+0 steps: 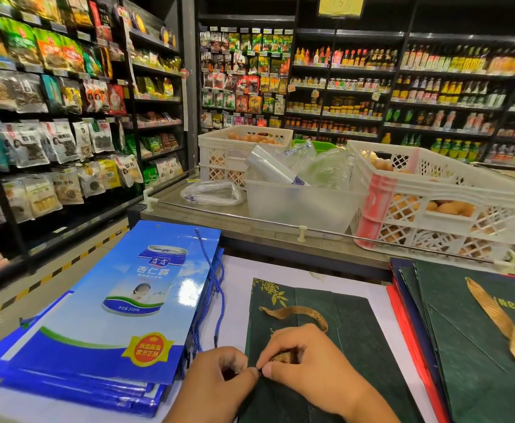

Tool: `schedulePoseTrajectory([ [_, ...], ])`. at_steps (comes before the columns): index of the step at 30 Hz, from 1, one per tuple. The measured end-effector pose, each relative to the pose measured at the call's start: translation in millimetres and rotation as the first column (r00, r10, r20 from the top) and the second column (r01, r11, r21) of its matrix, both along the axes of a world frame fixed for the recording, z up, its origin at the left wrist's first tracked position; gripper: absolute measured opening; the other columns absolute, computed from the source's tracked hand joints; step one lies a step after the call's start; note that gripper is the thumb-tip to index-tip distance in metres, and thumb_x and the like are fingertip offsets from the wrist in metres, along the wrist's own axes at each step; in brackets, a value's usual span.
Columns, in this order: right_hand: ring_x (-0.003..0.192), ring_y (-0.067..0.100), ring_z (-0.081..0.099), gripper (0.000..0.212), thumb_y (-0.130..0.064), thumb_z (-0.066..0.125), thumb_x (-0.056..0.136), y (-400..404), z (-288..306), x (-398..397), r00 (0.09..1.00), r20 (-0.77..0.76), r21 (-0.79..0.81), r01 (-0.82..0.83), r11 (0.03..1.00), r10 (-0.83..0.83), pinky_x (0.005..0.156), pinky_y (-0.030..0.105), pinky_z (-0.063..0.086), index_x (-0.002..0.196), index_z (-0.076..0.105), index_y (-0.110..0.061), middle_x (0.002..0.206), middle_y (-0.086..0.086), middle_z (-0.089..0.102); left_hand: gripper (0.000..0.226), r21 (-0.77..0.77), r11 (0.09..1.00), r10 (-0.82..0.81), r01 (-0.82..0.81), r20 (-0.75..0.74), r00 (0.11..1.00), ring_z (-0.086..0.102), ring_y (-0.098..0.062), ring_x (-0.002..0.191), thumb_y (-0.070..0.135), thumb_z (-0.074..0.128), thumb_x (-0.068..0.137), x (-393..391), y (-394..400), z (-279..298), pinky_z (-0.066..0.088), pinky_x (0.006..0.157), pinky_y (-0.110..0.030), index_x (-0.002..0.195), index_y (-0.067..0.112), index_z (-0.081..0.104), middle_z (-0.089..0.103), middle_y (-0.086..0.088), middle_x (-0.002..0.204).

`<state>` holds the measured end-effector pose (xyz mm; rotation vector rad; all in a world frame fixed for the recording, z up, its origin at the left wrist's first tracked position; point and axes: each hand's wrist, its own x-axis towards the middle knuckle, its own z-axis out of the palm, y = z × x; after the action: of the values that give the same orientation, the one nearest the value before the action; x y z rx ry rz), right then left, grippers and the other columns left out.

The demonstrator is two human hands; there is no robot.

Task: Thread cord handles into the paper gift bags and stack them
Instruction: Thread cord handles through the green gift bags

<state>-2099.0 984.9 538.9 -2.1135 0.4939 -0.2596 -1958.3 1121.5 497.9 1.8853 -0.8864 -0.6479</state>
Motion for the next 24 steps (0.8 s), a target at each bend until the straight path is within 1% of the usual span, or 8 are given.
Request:
schedulePoseTrajectory([
  [5,0.085,0.007,0.068,0.015,-0.017,0.075,0.088,1,1,0,1.0,0.003,-0.007,0.006,1.0,-0.006,0.081,0.019,0.052,0.089,0.084,-0.03,0.09,-0.01,0.074,0.021,0.005,1.0,-0.009,0.009,0.002,1.0,0.058,0.001,0.063,0.018,0.079,0.087,1,1,1,0.051,0.065,-0.015,0.068,0.019,0.07,0.062,0.004,0.062],
  [9,0.089,0.008,0.069,0.015,-0.018,0.075,0.088,2,1,1,1.0,0.0,-0.035,-0.004,0.999,0.004,0.08,0.02,0.053,0.089,0.083,-0.03,0.091,-0.01,0.074,0.018,-0.005,1.0,-0.014,0.014,-0.012,1.0,0.06,0.0,0.064,0.017,0.079,0.087,1,2,2,0.052,0.066,-0.015,0.07,0.016,0.072,0.065,0.0,0.064],
  [12,0.092,0.008,0.07,0.014,-0.019,0.074,0.087,3,-1,1,1.0,0.001,-0.071,-0.011,0.997,0.012,0.082,0.022,0.054,0.091,0.081,-0.03,0.092,-0.011,0.074,0.017,-0.034,0.999,-0.008,0.007,-0.053,0.999,0.063,-0.006,0.068,0.017,0.079,0.087,0,4,2,0.056,0.072,-0.024,0.072,0.015,0.074,0.069,-0.009,0.072],
  [15,0.092,0.007,0.07,0.01,-0.022,0.074,0.086,3,-1,0,1.0,-0.001,-0.078,0.01,0.997,-0.01,0.086,0.023,0.056,0.091,0.078,-0.029,0.092,-0.011,0.074,0.023,-0.074,0.997,0.007,-0.019,-0.162,0.987,0.063,-0.013,0.069,0.007,0.068,0.094,-1,6,4,0.056,0.074,-0.033,0.072,0.01,0.076,0.066,-0.009,0.068],
  [18,0.092,0.005,0.069,0.007,-0.023,0.075,0.087,2,1,-1,0.999,-0.032,-0.061,0.011,0.998,-0.013,0.085,0.022,0.056,0.09,0.078,-0.029,0.093,-0.011,0.074,0.039,-0.103,0.994,-0.065,0.046,-0.193,0.979,0.07,-0.013,0.078,-0.005,0.056,0.097,-2,11,11,0.059,0.081,-0.029,0.078,0.018,0.081,0.075,-0.005,0.079],
  [20,0.09,0.006,0.07,0.006,-0.023,0.076,0.087,3,3,-1,0.999,-0.047,-0.042,0.006,0.999,-0.008,0.082,0.021,0.056,0.089,0.078,-0.028,0.093,-0.011,0.075,0.039,-0.122,0.989,-0.105,0.088,-0.139,0.985,0.072,-0.006,0.089,-0.004,0.064,0.095,-2,14,15,0.06,0.083,-0.025,0.08,0.026,0.082,0.078,0.0,0.088],
  [22,0.09,0.006,0.07,0.005,-0.025,0.077,0.088,3,5,-1,0.998,-0.061,-0.026,0.013,1.0,-0.014,0.081,0.021,0.056,0.09,0.079,-0.028,0.094,-0.01,0.075,0.029,-0.106,0.991,-0.095,0.085,-0.088,0.992,0.069,0.002,0.088,0.002,0.075,0.09,-3,15,17,0.059,0.079,-0.019,0.079,0.028,0.081,0.077,0.007,0.088],
  [24,0.088,0.006,0.07,0.004,-0.025,0.078,0.088,4,5,0,0.997,-0.073,-0.015,0.011,1.0,-0.012,0.081,0.021,0.056,0.091,0.08,-0.027,0.094,-0.008,0.076,0.016,-0.066,0.995,-0.08,0.076,-0.058,0.995,0.069,-0.008,0.091,0.008,0.081,0.086,-3,14,14,0.059,0.079,-0.018,0.085,0.024,0.078,0.077,0.007,0.088],
])
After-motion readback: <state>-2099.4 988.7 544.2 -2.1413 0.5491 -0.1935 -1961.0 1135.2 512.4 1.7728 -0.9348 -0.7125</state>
